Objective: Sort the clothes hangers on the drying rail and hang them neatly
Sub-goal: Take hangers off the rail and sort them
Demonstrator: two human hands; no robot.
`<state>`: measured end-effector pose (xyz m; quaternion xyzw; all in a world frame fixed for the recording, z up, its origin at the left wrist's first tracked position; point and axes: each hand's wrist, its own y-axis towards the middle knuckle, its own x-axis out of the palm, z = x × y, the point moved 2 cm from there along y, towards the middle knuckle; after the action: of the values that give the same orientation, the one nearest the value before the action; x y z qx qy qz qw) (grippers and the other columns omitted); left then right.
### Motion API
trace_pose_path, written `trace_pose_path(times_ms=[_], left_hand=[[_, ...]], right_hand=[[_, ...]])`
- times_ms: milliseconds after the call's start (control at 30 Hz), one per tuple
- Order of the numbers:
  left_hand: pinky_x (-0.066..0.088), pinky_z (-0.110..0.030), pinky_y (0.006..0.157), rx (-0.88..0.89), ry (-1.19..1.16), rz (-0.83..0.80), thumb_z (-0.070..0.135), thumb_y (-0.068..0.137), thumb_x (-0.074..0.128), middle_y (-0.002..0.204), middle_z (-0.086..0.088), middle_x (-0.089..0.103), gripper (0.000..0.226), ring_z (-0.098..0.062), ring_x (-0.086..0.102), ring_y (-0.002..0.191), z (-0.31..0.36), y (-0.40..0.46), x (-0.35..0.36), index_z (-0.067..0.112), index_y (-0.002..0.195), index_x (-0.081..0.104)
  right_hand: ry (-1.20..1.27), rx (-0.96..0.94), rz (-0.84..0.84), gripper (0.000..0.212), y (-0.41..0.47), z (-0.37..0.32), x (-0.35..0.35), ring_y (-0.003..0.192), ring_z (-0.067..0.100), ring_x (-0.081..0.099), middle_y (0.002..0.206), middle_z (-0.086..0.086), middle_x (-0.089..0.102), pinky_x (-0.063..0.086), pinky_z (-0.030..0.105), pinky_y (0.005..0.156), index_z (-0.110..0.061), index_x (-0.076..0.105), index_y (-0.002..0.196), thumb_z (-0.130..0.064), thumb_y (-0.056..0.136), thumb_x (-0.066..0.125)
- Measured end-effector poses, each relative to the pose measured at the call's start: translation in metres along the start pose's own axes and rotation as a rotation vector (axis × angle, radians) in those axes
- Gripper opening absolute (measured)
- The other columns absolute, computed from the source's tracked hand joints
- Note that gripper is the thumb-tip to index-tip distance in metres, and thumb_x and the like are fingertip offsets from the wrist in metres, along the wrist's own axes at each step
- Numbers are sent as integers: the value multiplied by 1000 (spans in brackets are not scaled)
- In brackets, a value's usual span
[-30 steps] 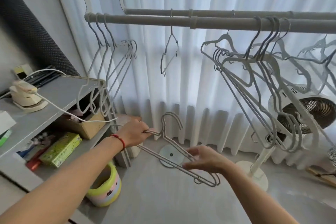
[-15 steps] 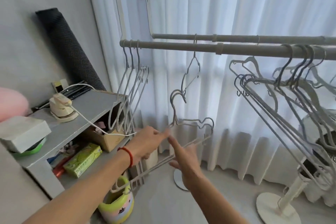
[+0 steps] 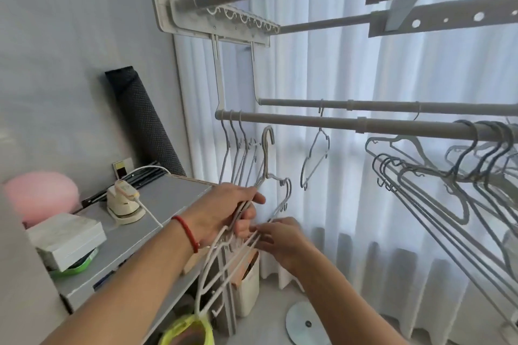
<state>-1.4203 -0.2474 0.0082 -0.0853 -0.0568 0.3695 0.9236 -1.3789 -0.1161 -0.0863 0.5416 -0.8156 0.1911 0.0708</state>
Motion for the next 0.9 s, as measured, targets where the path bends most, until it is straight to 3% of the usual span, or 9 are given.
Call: trace_pose_path(times_ms=[133,333,467,567,800,900], left_hand=[[34,-23,36,94,-19,-28,24,105,48,54,-3,43,25,-14,35,33,29,10,2,0,106,55],[31,-22,35,181,-37,35,23,106,44,53,-3,39,25,-12,30,32,46,38,4,1,101,55],[28,-23,37,190,-30,63,23,105,42,53,-2,39,27,-13,29,33,40,52,4,0,101,56],[36,-24,38,225,-12,69,25,103,45,52,-3,47,32,-16,39,35,29,57,3,-3,106,60],[33,-23,37,220,47,51,24,103,43,51,0,46,29,-14,35,36,23,65,-2,0,109,57],[37,-24,38,226,91,35,25,102,44,52,-3,51,29,-18,42,36,19,63,-5,0,107,58]], right_hand=[[-23,-67,-9,20,6,-37,5,75,33,76,104,37,70,62,31,64,22,59,110,6,97,59],[-59,-170,37,27,15,-60,3,68,34,75,100,40,68,61,30,59,28,55,114,5,99,56],[-207,-160,72,19,14,-53,-9,78,38,77,110,32,65,65,39,68,15,58,110,0,98,54],[-389,-214,132,12,13,-46,-27,79,29,78,110,18,67,66,42,73,-5,64,105,-7,97,55],[-411,-255,243,19,11,-49,-54,68,22,76,104,17,72,65,37,68,-8,70,106,-9,96,53],[-420,-280,306,18,13,-50,-56,71,22,75,104,16,72,65,39,71,-9,70,104,-9,95,54]])
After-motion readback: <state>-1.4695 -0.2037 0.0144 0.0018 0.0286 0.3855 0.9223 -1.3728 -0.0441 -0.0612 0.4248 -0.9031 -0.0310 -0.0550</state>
